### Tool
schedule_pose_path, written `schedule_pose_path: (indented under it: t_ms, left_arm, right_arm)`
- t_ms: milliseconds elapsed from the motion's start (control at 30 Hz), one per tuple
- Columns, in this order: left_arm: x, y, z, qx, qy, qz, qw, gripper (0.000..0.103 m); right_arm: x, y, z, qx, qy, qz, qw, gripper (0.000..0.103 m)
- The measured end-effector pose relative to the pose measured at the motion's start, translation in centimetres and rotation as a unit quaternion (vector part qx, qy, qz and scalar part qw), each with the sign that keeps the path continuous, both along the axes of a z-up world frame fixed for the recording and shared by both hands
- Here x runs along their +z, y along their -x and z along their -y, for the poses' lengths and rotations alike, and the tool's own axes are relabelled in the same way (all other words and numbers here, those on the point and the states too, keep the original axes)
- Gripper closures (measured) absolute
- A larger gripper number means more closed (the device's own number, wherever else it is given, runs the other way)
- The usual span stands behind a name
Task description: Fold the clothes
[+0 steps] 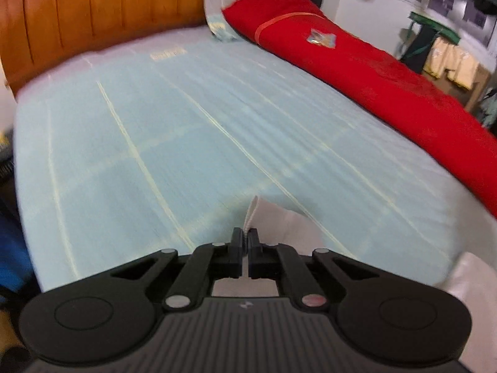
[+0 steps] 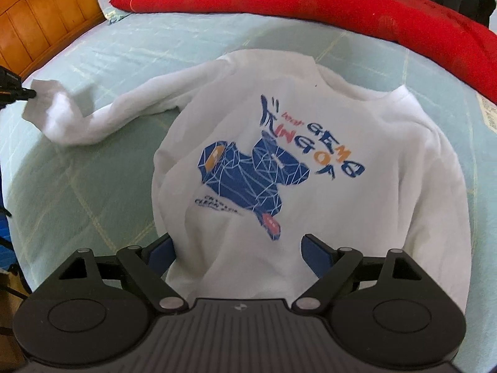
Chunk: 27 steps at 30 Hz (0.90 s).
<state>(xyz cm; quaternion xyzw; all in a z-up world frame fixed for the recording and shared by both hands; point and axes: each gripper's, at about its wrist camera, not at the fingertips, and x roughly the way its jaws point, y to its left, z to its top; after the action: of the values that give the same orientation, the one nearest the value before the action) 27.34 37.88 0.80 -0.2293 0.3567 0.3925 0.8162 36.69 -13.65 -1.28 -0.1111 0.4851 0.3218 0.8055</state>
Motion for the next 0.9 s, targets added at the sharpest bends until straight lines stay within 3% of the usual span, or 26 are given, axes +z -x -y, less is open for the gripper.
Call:
schedule_pose_path:
  t_ms: [100,333,500,600,700,800,900]
  left_arm:
    - [0.5,0.2,-1.9,0.018,-0.022,-0.026,0.9993,0.102]
    - [0.2,0.8,-4.8,0.040,-0.026,-0.050,0.9977,0.102]
    - [-1.3,-1.1,-5.9,0.015,-0.029,-0.077,0.9965,0.102]
    - [-1.8,-1.5,-6.7,0.016,-0.017,-0.080,0.9965,0.100]
    - [-2.2,-1.6,-7.3,0.013,-0.014,-0.105,0.9942,0.093]
    - [-2.3,-1.3,-8.2,0.027,-0.015,-0.132,0.9908,0.093]
    - [-1.8,-1.5,-7.9,0.009,-0.001,-0.126,0.9920,0.090]
  right_arm:
    - [0.3,-0.1,-0.3,-0.003,0.000,0.005,1.000,0.013]
    - [0.9,-0.5,-0.5,-0.018,0.003,0.016,1.000,0.013]
    - [1.1,-0.8,-0.8,-0.028,0.008,0.019,0.999,0.013]
    - [1.2,-0.7,-1.2,-0.033,0.011,0.023,0.999,0.013]
    - [1.2,-0.7,-1.6,-0.038,0.014,0.023,0.999,0.013]
    - [1.2,-0.7,-1.9,-0.048,0.014,0.024,0.998,0.013]
    - [1.4,-0.8,-2.1,-0.061,0.007,0.023,0.998,0.013]
